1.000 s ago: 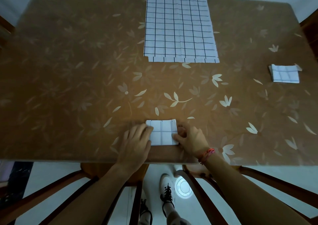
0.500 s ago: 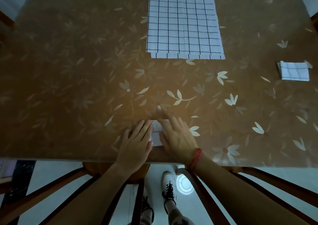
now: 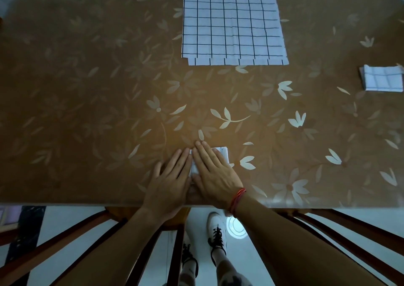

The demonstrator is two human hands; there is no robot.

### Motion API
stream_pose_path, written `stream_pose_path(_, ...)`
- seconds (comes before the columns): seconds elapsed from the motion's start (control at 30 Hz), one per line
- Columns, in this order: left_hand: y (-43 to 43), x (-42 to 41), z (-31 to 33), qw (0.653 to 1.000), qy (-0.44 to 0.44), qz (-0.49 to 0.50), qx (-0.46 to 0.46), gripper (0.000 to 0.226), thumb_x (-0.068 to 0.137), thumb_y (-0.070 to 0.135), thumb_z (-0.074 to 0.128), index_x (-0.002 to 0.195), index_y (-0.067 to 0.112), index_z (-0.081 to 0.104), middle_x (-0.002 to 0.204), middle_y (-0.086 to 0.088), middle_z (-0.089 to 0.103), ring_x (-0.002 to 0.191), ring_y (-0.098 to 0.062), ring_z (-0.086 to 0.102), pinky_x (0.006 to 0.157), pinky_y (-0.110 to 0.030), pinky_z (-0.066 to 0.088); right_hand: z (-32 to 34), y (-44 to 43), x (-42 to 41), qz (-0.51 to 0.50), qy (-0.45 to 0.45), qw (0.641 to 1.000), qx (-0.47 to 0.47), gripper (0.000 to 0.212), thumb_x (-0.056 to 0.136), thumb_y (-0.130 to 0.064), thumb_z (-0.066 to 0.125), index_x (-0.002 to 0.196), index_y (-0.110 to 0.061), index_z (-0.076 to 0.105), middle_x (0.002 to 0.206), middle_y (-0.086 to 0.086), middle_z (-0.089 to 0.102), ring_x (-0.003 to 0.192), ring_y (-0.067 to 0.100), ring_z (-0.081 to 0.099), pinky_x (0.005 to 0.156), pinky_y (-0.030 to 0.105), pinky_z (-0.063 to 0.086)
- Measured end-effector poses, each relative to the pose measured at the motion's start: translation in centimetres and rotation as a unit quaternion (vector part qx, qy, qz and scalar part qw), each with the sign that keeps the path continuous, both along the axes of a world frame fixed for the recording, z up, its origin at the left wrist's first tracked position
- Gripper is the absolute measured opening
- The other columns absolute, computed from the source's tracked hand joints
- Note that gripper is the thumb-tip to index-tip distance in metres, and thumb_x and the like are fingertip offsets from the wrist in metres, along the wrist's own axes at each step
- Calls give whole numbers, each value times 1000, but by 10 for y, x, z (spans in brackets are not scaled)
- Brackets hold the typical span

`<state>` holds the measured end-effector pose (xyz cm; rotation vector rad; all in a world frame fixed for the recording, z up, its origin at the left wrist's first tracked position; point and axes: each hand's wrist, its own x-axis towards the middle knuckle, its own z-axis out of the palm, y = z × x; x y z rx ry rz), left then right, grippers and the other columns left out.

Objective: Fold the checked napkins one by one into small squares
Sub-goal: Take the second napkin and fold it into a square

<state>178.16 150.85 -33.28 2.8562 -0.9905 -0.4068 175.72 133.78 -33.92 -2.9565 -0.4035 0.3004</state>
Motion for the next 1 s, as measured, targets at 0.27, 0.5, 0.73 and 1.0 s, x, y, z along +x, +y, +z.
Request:
stream_pose_path(0.27,-2,-2,1,1000,9,18,5,56,99,35,21,147,9,34,156,-7,28,145,-21,24,103,-53,34,4,-57,-9,-26,27,998,-53,68,99,-48,21,148,-1,24,156,15,20,146,26,18,116,45,26)
stream_pose_path(0.5,-6,2,8,999,4,30,-9,51,96,30,33,142,10,43,154,-8,35,142,-20,30,98,-50,39,14,-58,-9,-30,46,996,-67,68,97,-47,26,144,1,33,152,17,30,142,29,29,114,47,30)
stream_pose_path(0.73,-15,15,19,998,-15,47,-29,52,80,36,41,126,15,55,135,-6,52,125,-24,45,95,-46,36,30,-55,0,-7,54,998,-38,68,95,-41,35,148,2,22,156,19,18,146,30,16,116,41,4)
stream_pose_path(1.0,-29,20,31,990,-9,42,-134,48,66,5,67,109,20,54,112,-1,47,99,-19,52,81,-35,48,51,-47,11,-39,73,995,48,70,95,-32,45,151,-6,12,156,12,20,145,24,17,119,34,8)
